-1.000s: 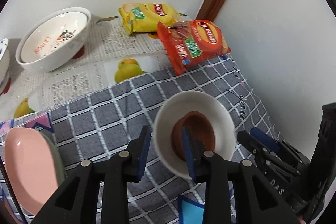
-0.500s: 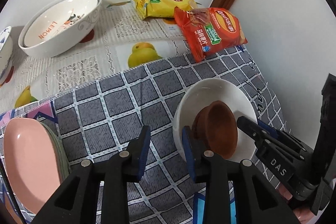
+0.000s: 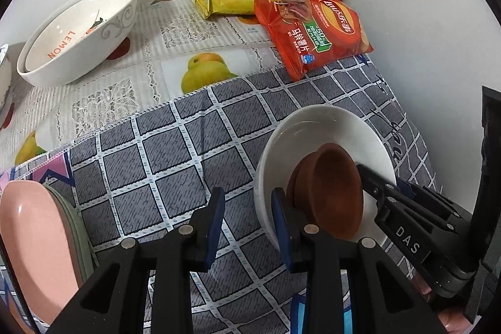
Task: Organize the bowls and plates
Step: 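Close both grippers on the white bowl rim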
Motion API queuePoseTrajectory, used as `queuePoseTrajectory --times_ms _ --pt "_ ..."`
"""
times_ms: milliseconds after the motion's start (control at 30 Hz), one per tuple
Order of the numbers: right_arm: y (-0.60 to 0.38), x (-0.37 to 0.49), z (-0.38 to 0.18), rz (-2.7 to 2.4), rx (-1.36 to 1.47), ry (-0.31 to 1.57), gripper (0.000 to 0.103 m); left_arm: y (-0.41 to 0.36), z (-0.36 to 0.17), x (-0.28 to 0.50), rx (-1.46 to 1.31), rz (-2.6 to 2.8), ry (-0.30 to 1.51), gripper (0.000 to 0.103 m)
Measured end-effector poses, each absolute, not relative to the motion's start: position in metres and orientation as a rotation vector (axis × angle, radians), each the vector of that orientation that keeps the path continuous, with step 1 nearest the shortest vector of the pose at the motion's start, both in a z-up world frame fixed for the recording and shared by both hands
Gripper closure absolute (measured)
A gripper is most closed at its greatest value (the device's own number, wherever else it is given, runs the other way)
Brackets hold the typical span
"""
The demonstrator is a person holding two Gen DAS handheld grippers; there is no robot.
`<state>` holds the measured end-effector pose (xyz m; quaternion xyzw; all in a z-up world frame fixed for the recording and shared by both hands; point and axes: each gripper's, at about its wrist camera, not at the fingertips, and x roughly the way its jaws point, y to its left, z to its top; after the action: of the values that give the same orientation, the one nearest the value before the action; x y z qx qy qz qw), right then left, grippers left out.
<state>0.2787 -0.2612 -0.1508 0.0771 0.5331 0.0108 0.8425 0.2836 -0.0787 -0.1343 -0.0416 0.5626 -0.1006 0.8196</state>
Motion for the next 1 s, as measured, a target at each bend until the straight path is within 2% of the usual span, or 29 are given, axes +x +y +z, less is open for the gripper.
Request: queuePoseTrajectory --times_ms 133,433,467,900,1000 --pt "-0.2641 0.2797 -0.1533 0.023 0.167 1.130 0.076 -0.0816 -0.1370 0.2843 -0.082 -0.211 1.197 0.074" --pt "-0.2660 0.2772 -0.1539 0.025 0.187 1.109 0.074 -0.0855 -0.1403 0.2838 -0.079 -0.197 1.188 0.075" --pt "-0.2659 0.2763 -0.1539 0.022 0.189 1.105 0.071 -0.0855 -0.1401 0.2836 -0.080 -0.196 1.187 0.075" --pt "-0.2624 0.2716 -0.1531 0.008 0.181 1.048 0.071 -0.0845 -0.1397 0.2827 -0.086 -0.199 1.179 0.075" --pt "-0.2611 0.2727 -0.1528 0.015 0.182 1.056 0.074 -0.0837 -0.1404 0.2840 -0.103 -0.208 1.189 0.077"
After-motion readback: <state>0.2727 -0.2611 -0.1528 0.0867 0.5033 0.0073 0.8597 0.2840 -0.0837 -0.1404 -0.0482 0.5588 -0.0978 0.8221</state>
